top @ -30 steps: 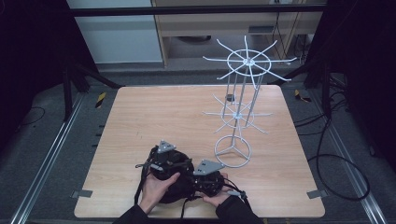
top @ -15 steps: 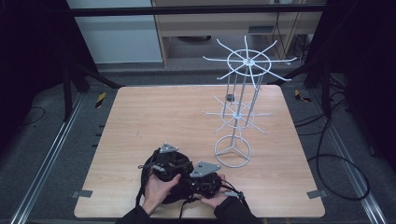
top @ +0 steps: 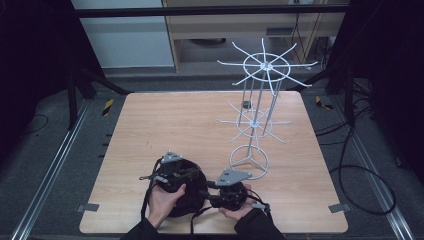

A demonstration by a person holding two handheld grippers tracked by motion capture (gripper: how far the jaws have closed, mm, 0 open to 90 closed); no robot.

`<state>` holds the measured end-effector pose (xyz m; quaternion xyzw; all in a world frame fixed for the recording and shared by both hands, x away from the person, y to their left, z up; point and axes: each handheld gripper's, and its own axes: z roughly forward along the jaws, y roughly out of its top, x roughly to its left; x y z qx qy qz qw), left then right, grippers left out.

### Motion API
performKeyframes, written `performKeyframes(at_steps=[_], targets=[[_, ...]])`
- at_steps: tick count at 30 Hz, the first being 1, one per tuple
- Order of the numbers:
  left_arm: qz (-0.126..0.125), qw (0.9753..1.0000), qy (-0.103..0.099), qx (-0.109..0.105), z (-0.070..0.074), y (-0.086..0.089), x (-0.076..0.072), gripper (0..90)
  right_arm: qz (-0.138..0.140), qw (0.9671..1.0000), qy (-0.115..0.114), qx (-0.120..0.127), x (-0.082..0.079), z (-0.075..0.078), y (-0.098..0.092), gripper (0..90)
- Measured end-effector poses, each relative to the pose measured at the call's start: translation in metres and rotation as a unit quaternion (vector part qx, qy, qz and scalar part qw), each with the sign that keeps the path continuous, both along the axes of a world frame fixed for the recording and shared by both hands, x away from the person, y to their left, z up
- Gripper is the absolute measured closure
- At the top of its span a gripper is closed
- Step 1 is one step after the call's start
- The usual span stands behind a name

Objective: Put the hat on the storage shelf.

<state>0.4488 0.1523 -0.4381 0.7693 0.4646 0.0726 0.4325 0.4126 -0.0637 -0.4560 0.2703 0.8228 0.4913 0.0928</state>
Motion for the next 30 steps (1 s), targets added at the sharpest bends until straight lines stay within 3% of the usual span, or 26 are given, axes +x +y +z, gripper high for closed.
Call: performKeyframes(at_steps=[5,6,7,11,12,14,16,17,18,19,20,21,22,23,25,29,30], targets=[[-0.004,0.9994,-0.029,-0.02,0.018,0.009,-0.009,81.9,-0.033,0.9993,-0.008,0.018,0.006,0.008,-0.015,56.1],[-0.007,0.9986,-0.043,-0.031,0.026,0.011,-0.013,82.1,-0.045,0.9988,-0.006,0.017,0.008,0.007,-0.018,54.0],[-0.007,0.9986,-0.043,-0.031,0.026,0.011,-0.013,82.1,-0.045,0.9988,-0.006,0.017,0.008,0.007,-0.018,54.0],[-0.018,0.9957,-0.081,-0.042,0.043,0.012,-0.023,82.2,-0.045,0.9989,0.005,0.011,0.011,-0.001,-0.012,47.3],[-0.027,0.994,-0.095,-0.047,0.051,0.011,-0.029,82.2,-0.042,0.9991,0.007,0.011,0.011,-0.003,-0.008,46.3],[-0.029,0.9931,-0.103,-0.049,0.054,0.01,-0.031,82.2,-0.041,0.9991,0.006,0.013,0.011,-0.003,-0.006,45.9],[-0.038,0.9911,-0.117,-0.052,0.06,0.007,-0.037,82.2,-0.036,0.9986,0.009,0.038,0.012,-0.001,-0.003,45.8],[-0.038,0.9911,-0.117,-0.052,0.06,0.007,-0.037,82.3,-0.036,0.9986,0.009,0.038,0.012,-0.001,-0.003,45.8],[-0.043,0.9906,-0.118,-0.053,0.062,0.007,-0.038,82.3,-0.032,0.9977,0.014,0.058,0.013,-0.001,-0.002,47.6],[-0.045,0.9903,-0.12,-0.055,0.063,0.006,-0.039,82.3,-0.032,0.9977,0.014,0.058,0.013,-0.001,-0.002,47.6],[-0.048,0.9898,-0.122,-0.056,0.063,0.006,-0.04,82.3,-0.029,0.997,0.019,0.069,0.015,-0.002,-0.002,56.1],[-0.051,0.9898,-0.122,-0.054,0.064,0.005,-0.04,82.3,-0.029,0.997,0.019,0.069,0.015,-0.002,-0.002,56.1],[-0.053,0.9896,-0.122,-0.055,0.064,0.005,-0.04,82.3,-0.028,0.9966,0.023,0.074,0.015,-0.002,-0.003,70.0],[-0.053,0.9894,-0.123,-0.056,0.064,0.005,-0.041,82.3,-0.028,0.9966,0.023,0.074,0.015,-0.002,-0.003,70.0],[-0.055,0.9889,-0.125,-0.058,0.065,0.006,-0.041,82.3,-0.027,0.9968,0.02,0.072,0.015,0.0,-0.005,81.7],[-0.056,0.987,-0.138,-0.06,0.069,0.008,-0.044,82.2,-0.04,0.9976,-0.014,0.055,0.011,0.008,-0.008,85.5],[-0.054,0.9858,-0.147,-0.06,0.071,0.01,-0.046,82.1,-0.054,0.9963,-0.047,0.048,0.008,0.016,-0.01,85.7]])
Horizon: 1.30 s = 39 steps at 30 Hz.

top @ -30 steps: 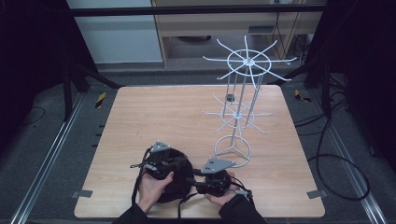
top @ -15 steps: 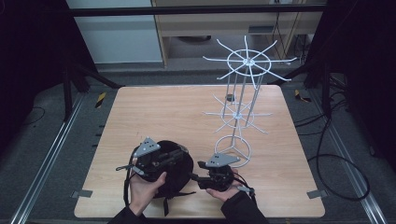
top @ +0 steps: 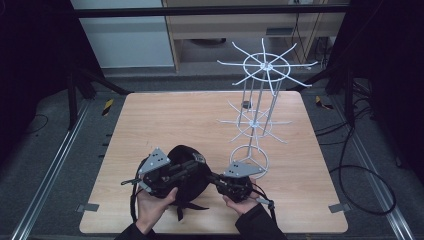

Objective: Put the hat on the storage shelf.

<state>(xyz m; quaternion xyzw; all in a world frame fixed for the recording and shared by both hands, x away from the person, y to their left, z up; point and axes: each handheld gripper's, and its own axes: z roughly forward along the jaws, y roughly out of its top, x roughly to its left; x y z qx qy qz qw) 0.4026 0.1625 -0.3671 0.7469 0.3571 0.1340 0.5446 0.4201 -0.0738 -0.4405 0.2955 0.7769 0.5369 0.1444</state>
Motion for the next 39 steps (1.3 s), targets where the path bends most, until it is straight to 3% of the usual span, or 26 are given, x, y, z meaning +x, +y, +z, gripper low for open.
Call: performKeyframes(at_steps=[6,10,11,17,19,24,25,27,28,30,31,34,35,39], targets=[[0.005,0.9997,-0.015,0.02,-0.003,0.008,-0.011,81.7,-0.014,0.9989,-0.042,-0.018,-0.006,0.013,-0.004,85.8],[0.006,0.9995,-0.009,0.031,-0.009,0.014,-0.013,80.0,-0.003,0.9983,-0.045,-0.036,-0.007,0.012,0.002,86.0],[0.004,0.9995,-0.004,0.031,-0.011,0.017,-0.012,75.6,0.003,0.9979,-0.045,-0.047,-0.007,0.01,0.006,86.0],[-0.007,0.9989,0.013,0.045,-0.015,0.01,-0.006,63.7,0.014,0.9977,-0.046,-0.048,-0.008,0.01,0.01,86.0],[-0.009,0.9988,0.015,0.047,-0.016,0.008,-0.005,63.6,0.016,0.9977,-0.045,-0.047,-0.008,0.01,0.01,86.0],[-0.021,0.9987,0.023,0.039,-0.015,0.009,-0.002,78.6,0.02,0.9976,-0.046,-0.048,-0.008,0.01,0.01,84.6],[-0.02,0.9988,0.021,0.04,-0.015,0.01,-0.002,79.5,0.021,0.9979,-0.044,-0.043,-0.007,0.009,0.01,82.8],[-0.019,0.9989,0.018,0.038,-0.014,0.012,-0.002,80.5,0.016,0.9983,-0.046,-0.034,-0.006,0.01,0.009,70.7],[-0.016,0.9991,0.015,0.036,-0.014,0.013,-0.003,80.5,0.016,0.9983,-0.046,-0.034,-0.006,0.01,0.009,70.7],[-0.008,0.9996,0.005,0.028,-0.01,0.016,-0.004,80.7,0.015,0.9992,-0.032,-0.02,-0.005,0.011,0.005,63.7],[0.001,0.9997,-0.005,0.022,-0.006,0.02,-0.004,80.8,0.016,0.9996,-0.024,-0.003,-0.004,0.013,0.002,56.0],[0.006,0.9998,-0.014,0.012,-0.002,0.024,-0.005,80.9,0.021,0.9997,-0.013,0.01,-0.003,0.014,0.0,51.8],[0.004,0.9998,-0.018,0.008,0.0,0.026,-0.005,80.9,0.025,0.9995,-0.004,0.019,-0.003,0.013,0.001,46.5],[-0.007,0.9997,-0.025,0.001,0.002,0.025,-0.006,80.9,0.031,0.9994,0.001,0.017,0.0,0.008,0.008,42.1]])
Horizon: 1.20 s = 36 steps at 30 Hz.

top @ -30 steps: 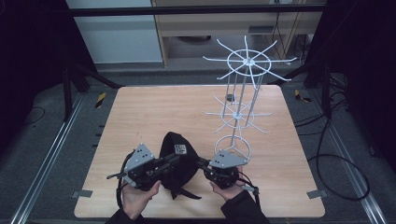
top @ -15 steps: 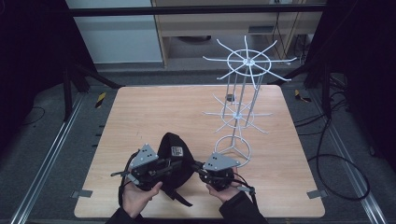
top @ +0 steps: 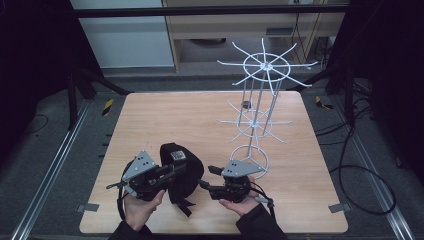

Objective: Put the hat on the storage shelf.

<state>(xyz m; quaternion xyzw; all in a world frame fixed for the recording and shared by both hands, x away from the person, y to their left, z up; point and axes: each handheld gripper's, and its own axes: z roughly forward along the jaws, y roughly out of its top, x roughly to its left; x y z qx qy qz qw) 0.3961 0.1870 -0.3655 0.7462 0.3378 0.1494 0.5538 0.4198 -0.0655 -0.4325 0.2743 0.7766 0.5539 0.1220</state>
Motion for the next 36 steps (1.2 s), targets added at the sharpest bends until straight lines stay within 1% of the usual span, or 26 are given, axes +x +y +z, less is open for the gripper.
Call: performKeyframes(at_steps=[2,3,4,5,6,7,8,10,11,13,15,17,18,19,20,23,25,27,28,29,30,32,33,34,35,36], targets=[[-0.009,0.9999,-0.007,0.004,0.001,-0.004,-0.002,81.0,0.005,1.0,0.004,0.0,0.002,-0.004,0.004,44.2],[-0.013,0.9998,-0.015,0.008,0.001,-0.008,-0.004,81.0,0.009,1.0,0.0,-0.004,0.002,-0.005,0.006,58.0],[-0.013,0.9998,-0.015,0.008,0.001,-0.008,-0.004,81.0,0.009,1.0,0.0,-0.004,0.002,-0.005,0.006,58.0],[-0.015,0.9997,-0.016,0.011,0.002,-0.009,-0.005,81.0,0.01,0.9999,-0.001,-0.008,0.002,-0.005,0.006,66.1],[-0.016,0.9996,-0.019,0.011,0.002,-0.01,-0.005,80.9,0.009,0.9999,0.0,-0.007,0.002,-0.005,0.005,75.6],[-0.016,0.9996,-0.022,0.007,0.002,-0.01,-0.005,80.9,0.009,0.9999,-0.004,0.003,0.002,-0.002,0.001,88.9],[-0.016,0.9996,-0.024,0.007,0.002,-0.009,-0.005,80.9,0.009,0.9999,-0.004,0.003,0.002,-0.002,0.001,88.9],[-0.013,0.9994,-0.031,0.002,0.003,-0.007,-0.005,80.8,-0.013,0.9991,-0.04,-0.009,-0.002,0.006,-0.002,89.8],[-0.012,0.9994,-0.033,-0.001,0.003,-0.005,-0.005,80.8,-0.013,0.9991,-0.04,-0.009,-0.002,0.006,-0.002,89.8],[-0.012,0.9995,-0.031,-0.005,0.001,-0.001,-0.004,80.5,-0.03,0.9966,-0.074,-0.021,-0.007,0.014,-0.004,90.0],[-0.009,0.9996,-0.026,-0.004,-0.002,0.004,-0.004,80.3,-0.036,0.9939,-0.097,-0.037,-0.01,0.019,-0.003,90.0],[-0.004,0.9998,-0.017,-0.001,-0.008,0.01,-0.006,80.2,-0.027,0.9941,-0.095,-0.046,-0.011,0.019,-0.001,90.0],[-0.001,0.9999,-0.017,0.002,-0.01,0.013,-0.007,79.9,-0.01,0.9957,-0.079,-0.047,-0.01,0.015,0.003,89.4],[0.003,0.9998,-0.016,0.007,-0.013,0.017,-0.008,79.9,-0.01,0.9957,-0.079,-0.047,-0.01,0.015,0.003,89.4],[0.007,0.9998,-0.014,0.011,-0.016,0.021,-0.01,79.7,-0.001,0.9965,-0.069,-0.048,-0.009,0.013,0.006,88.6],[0.029,0.9994,-0.007,0.019,-0.025,0.037,-0.013,79.4,0.011,0.9969,-0.064,-0.044,-0.009,0.007,0.014,76.3],[0.048,0.9987,-0.003,0.018,-0.029,0.051,-0.013,78.8,0.008,0.9968,-0.063,-0.049,-0.009,0.006,0.015,72.8],[0.074,0.9971,0.01,0.015,-0.036,0.071,-0.012,77.6,-0.004,0.9969,-0.061,-0.051,-0.008,0.004,0.011,70.3],[0.074,0.9971,0.01,0.015,-0.036,0.071,-0.012,77.1,-0.01,0.9968,-0.06,-0.052,-0.007,0.002,0.008,68.9],[0.093,0.9953,0.018,0.019,-0.041,0.083,-0.01,76.5,-0.014,0.9968,-0.058,-0.053,-0.006,0.0,0.006,68.2],[0.093,0.9953,0.018,0.019,-0.041,0.083,-0.01,76.0,-0.014,0.9968,-0.058,-0.053,-0.006,0.0,0.006,68.2],[0.11,0.9933,0.028,0.02,-0.047,0.094,-0.009,75.1,-0.028,0.9966,-0.047,-0.061,-0.004,-0.007,-0.002,63.9],[0.123,0.9914,0.036,0.027,-0.052,0.101,-0.008,75.1,-0.031,0.9965,-0.045,-0.064,-0.004,-0.008,-0.003,62.2],[0.123,0.9914,0.036,0.027,-0.052,0.101,-0.008,75.0,-0.031,0.9965,-0.045,-0.064,-0.004,-0.008,-0.003,62.2],[0.133,0.9895,0.047,0.033,-0.058,0.109,-0.006,74.9,-0.038,0.9961,-0.038,-0.07,-0.004,-0.013,-0.008,58.0],[0.133,0.9895,0.047,0.033,-0.058,0.109,-0.006,74.8,-0.038,0.9961,-0.038,-0.07,-0.004,-0.013,-0.008,58.0]])
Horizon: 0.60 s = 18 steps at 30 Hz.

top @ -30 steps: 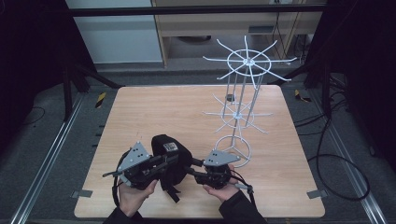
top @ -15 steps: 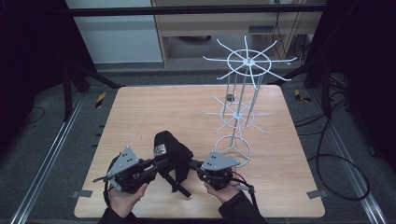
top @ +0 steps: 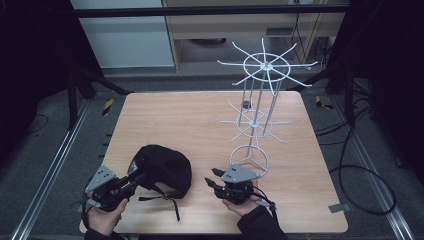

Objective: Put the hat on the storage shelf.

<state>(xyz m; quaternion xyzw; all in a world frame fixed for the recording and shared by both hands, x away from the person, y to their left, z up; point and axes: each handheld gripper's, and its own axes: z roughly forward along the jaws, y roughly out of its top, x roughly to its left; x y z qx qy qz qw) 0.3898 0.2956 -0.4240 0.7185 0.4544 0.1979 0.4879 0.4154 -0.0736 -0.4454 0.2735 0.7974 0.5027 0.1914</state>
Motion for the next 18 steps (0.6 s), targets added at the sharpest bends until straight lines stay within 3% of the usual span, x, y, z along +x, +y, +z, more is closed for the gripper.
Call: performKeyframes(at_steps=[4,6,7,15,18], targets=[[0.021,0.9993,0.022,0.021,-0.011,0.013,0.004,74.4,-0.024,0.9996,0.017,-0.004,-0.001,-0.008,-0.01,52.9],[0.036,0.9972,0.044,0.049,-0.021,0.021,0.009,74.2,-0.042,0.9987,0.03,-0.001,0.0,-0.011,-0.019,49.6],[0.036,0.9972,0.044,0.049,-0.021,0.021,0.009,74.1,-0.042,0.9987,0.03,-0.001,0.0,-0.011,-0.019,49.6],[0.048,0.9897,0.083,0.106,-0.039,0.029,0.015,68.0,-0.078,0.9963,0.035,-0.011,-0.005,-0.018,-0.046,45.6],[0.053,0.9857,0.097,0.127,-0.042,0.029,0.016,59.4,-0.092,0.9951,0.035,-0.012,-0.008,-0.019,-0.058,44.7]])
